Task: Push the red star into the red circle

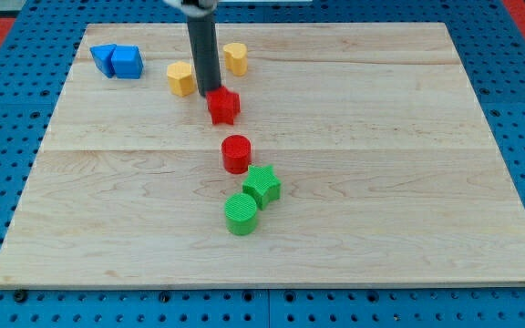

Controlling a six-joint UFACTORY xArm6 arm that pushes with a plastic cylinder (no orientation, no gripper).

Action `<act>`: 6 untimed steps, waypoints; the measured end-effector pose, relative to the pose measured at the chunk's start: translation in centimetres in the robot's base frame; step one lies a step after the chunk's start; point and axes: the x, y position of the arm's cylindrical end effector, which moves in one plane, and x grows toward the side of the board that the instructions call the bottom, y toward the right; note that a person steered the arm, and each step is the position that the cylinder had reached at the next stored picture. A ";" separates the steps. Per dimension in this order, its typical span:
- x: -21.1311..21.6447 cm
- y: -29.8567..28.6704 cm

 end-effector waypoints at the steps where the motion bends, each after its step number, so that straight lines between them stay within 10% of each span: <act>1: -1.4 1.5; 3: 4.5 3.1; 6: -4.6 -4.2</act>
